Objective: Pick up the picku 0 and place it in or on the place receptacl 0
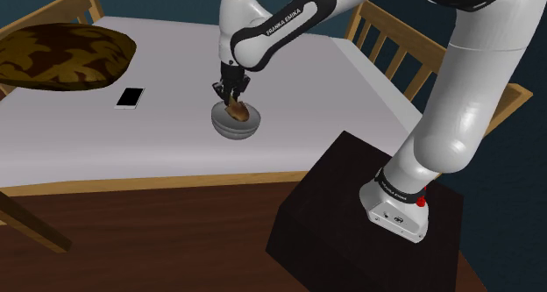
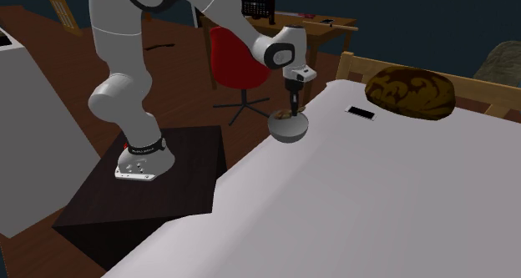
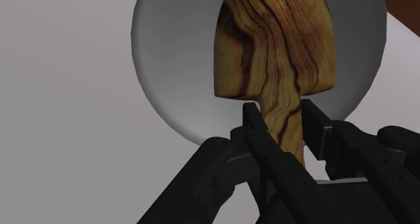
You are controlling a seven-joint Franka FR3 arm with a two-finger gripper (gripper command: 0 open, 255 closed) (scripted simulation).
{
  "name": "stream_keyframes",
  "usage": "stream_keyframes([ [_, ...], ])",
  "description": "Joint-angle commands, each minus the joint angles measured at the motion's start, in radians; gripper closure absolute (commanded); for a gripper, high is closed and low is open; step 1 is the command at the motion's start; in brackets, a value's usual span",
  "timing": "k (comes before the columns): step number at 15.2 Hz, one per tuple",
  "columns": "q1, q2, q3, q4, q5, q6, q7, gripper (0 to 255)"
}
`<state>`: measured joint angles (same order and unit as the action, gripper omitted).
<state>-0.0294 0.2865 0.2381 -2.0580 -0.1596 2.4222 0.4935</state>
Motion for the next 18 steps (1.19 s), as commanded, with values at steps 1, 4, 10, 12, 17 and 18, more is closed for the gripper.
stream_keyframes([
  [1,0.001,0.016,-0.004,-0.007,-0.008,0.023,0.005,255],
  [4,0.003,0.03,-0.007,-0.01,-0.015,0.04,0.01,255],
  [10,0.003,0.03,-0.007,-0.01,-0.015,0.04,0.01,255],
  [12,0.003,0.03,-0.007,-0.01,-0.015,0.04,0.01,0],
  [17,0.0,0.005,-0.001,-0.009,-0.004,0.014,0.003,0],
  [18,-0.003,-0.02,0.004,-0.006,0.007,-0.013,-0.005,0],
])
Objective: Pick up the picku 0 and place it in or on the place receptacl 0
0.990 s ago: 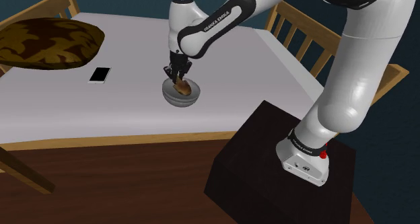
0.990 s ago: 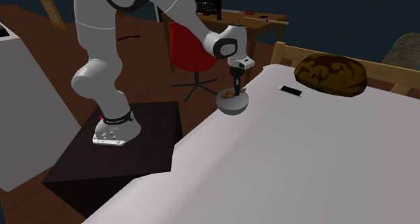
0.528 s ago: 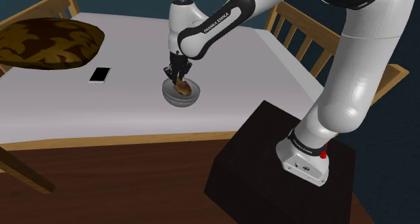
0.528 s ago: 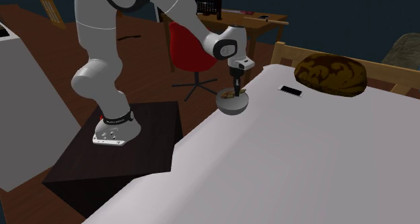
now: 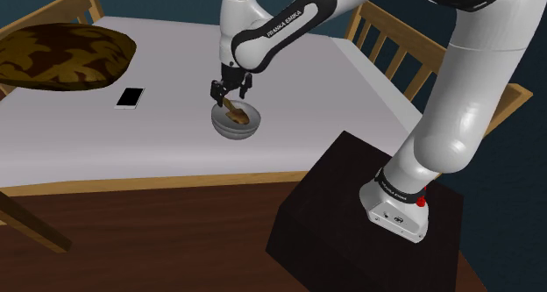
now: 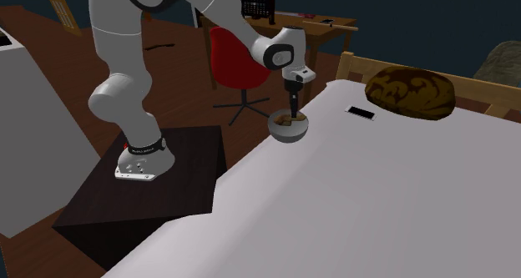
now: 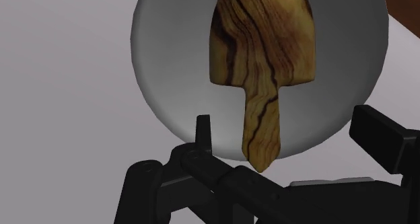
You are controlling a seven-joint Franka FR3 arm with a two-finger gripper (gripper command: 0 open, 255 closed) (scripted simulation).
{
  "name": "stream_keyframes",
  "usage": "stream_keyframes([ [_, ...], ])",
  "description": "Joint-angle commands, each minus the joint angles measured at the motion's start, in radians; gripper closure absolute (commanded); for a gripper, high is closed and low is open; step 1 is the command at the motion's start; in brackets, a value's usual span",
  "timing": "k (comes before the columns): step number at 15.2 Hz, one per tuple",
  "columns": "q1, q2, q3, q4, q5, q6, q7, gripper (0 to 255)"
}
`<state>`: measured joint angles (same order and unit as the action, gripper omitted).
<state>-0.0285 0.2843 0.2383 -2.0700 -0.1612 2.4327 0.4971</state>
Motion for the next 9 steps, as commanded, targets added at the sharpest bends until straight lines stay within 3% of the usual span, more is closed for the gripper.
stream_keyframes([
  [1,-0.006,-0.042,0.008,0.01,0.02,-0.05,-0.016,0],
  [9,-0.008,-0.06,0.01,0.014,0.028,-0.072,-0.021,0],
])
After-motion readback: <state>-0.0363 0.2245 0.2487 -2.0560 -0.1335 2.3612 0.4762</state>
